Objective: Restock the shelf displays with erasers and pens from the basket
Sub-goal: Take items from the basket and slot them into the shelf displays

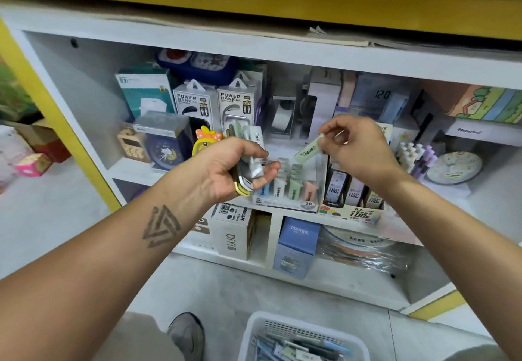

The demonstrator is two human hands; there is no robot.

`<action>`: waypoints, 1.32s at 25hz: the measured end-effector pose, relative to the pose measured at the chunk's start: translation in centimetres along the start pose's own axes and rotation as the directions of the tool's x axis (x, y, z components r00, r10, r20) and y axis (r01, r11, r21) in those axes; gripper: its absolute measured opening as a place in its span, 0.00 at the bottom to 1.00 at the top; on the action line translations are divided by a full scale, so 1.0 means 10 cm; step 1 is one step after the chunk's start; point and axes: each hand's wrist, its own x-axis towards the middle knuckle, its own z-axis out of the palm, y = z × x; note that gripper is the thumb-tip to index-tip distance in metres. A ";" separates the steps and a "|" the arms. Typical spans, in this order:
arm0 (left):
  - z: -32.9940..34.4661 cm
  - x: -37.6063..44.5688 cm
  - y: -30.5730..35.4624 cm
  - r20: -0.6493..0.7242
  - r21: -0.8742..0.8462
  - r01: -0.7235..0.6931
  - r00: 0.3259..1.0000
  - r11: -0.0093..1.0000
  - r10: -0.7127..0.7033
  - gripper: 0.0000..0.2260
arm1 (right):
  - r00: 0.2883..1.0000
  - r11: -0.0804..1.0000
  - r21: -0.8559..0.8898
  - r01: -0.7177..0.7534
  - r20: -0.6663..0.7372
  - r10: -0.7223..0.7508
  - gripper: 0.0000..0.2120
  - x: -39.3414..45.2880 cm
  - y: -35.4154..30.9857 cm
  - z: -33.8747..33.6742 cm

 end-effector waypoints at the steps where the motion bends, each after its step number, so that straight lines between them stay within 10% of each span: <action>1: -0.01 0.01 0.01 -0.005 0.010 0.003 1.000 1.000 -0.003 0.04 | 0.997 0.991 -0.109 0.075 -0.022 -0.078 0.02 0.03 0.00 0.02; 5: -0.03 0.02 0.00 -0.003 0.066 0.033 0.999 0.997 -0.033 0.04 | 0.955 0.871 -0.396 0.290 0.064 -0.289 0.05 0.09 0.03 0.19; 22: -0.07 -0.01 -0.02 0.065 0.173 0.047 0.996 0.984 -0.059 0.03 | 0.918 0.739 -0.597 0.313 0.389 -0.075 0.14 0.14 0.06 0.49; 26: 0.05 0.01 -0.07 0.087 0.249 0.011 0.996 0.969 -0.034 0.04 | 0.961 0.989 0.049 -0.136 0.248 0.120 0.09 0.05 -0.17 0.33; 29: 0.22 0.02 -0.12 0.106 0.265 -0.039 0.994 0.964 0.011 0.09 | 0.869 0.854 0.337 -0.396 0.438 0.231 0.16 -0.07 -0.26 0.18; 33: 0.50 0.04 -0.21 0.174 0.179 -0.047 0.985 0.983 0.016 0.10 | 0.894 0.761 0.482 -0.433 0.334 0.297 0.10 -0.15 -0.18 -0.11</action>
